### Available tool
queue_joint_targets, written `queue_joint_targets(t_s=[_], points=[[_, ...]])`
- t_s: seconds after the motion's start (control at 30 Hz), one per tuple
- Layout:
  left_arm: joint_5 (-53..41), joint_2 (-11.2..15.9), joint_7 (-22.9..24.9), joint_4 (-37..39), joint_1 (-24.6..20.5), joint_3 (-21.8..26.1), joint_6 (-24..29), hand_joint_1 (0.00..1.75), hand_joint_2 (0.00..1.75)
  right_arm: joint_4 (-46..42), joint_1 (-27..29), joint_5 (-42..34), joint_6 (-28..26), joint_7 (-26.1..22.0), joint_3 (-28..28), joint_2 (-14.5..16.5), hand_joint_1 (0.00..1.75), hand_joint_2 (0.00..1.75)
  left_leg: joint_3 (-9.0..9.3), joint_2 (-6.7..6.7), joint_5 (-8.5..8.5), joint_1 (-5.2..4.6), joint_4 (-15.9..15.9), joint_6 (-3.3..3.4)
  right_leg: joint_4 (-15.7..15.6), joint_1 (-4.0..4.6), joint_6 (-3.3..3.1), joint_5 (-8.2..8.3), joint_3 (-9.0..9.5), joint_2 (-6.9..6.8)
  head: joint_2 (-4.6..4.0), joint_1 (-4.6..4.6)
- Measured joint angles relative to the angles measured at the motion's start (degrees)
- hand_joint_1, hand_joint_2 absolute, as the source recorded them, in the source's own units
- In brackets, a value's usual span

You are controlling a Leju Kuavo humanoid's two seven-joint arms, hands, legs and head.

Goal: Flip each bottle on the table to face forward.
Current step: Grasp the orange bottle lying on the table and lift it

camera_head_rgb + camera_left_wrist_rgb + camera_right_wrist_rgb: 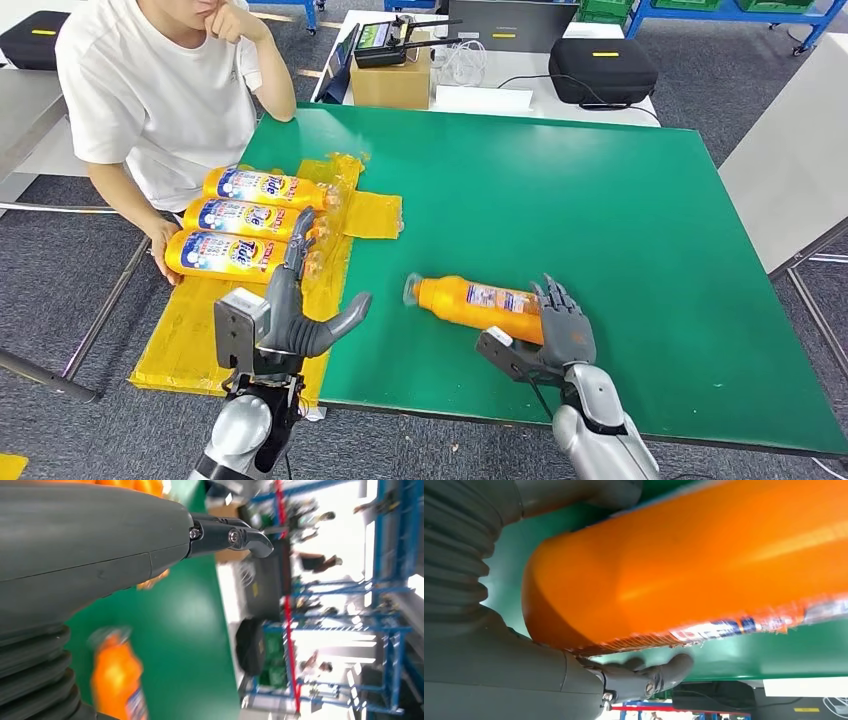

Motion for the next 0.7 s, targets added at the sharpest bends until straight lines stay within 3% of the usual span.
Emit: queue_joint_targets(t_s=[0.13, 0.43, 0.57, 0.7], points=[[1.4, 0.1, 3.3, 1.6, -0.8, -0.7, -2.4, 0.00, 1.75, 3.3, -2.2, -0.1, 0.2, 0.0, 0.1, 0.6, 1.75, 1.75, 0.18, 0.05, -0.01, 0.00, 0.0, 0.01, 0.0, 0.00, 0.01, 0.01, 0.15, 0.05, 0.00, 0.02], [2.1, 0.1, 4.8, 4.9, -2.2, -1.8, -3.7, 0.00, 1.75, 6.9, -5.1, -2.6, 1.7, -1.2, 0.4, 0.9, 1.75, 1.75, 0.42, 0.16, -0.02, 0.02, 0.0, 0.01, 0.0, 0.02, 0.01, 0.02, 0.32, 0.20, 0.00, 0.01], [2.6, 0.1, 4.9, 5.6, -2.7, -1.9, -3.9, 0.00, 1.75, 7.8, -5.5, -6.2, 1.7, -4.1, 0.2, 0.9, 1.75, 1.75, 0.47, 0.17, -0.02, 0.03, 0.0, 0.01, 0.0, 0.03, 0.01, 0.02, 0.38, 0.21, 0.00, 0.02], [10.1, 0.0, 7.0, 7.0, -2.6, -1.8, -7.4, 0.00, 1.75, 7.9, -5.0, -15.1, 2.4, -11.3, -0.5, 1.4, 1.75, 1.75, 0.47, 0.16, -0.03, 0.03, 0.0, 0.00, 0.0, 0.03, 0.01, 0.02, 0.38, 0.21, 0.00, 0.02]])
